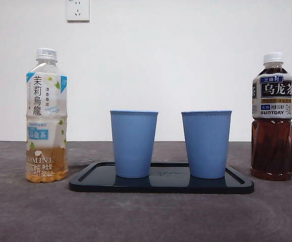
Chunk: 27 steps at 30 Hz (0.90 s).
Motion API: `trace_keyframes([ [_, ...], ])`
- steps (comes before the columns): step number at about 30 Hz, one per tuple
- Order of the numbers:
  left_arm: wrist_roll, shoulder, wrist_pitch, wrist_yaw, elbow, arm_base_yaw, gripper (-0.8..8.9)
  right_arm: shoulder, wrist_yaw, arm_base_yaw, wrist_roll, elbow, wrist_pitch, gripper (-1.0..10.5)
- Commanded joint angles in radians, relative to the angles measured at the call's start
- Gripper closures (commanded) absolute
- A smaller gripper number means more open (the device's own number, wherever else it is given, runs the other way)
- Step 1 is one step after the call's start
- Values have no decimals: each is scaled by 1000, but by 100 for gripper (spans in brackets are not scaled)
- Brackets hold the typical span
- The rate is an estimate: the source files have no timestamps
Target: Pour the drink into the cup
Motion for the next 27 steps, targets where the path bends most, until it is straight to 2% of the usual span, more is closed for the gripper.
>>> trace_keyframes([
  [1,5,-38,-5,-40,-21,1,789,-1,-3,5,3,14,7,925],
  [4,12,-36,-9,-66,-21,1,789,-1,-3,5,3,14,8,925],
  [27,16,-37,-5,-67,-21,2,789,-1,-3,5,3,14,8,925],
])
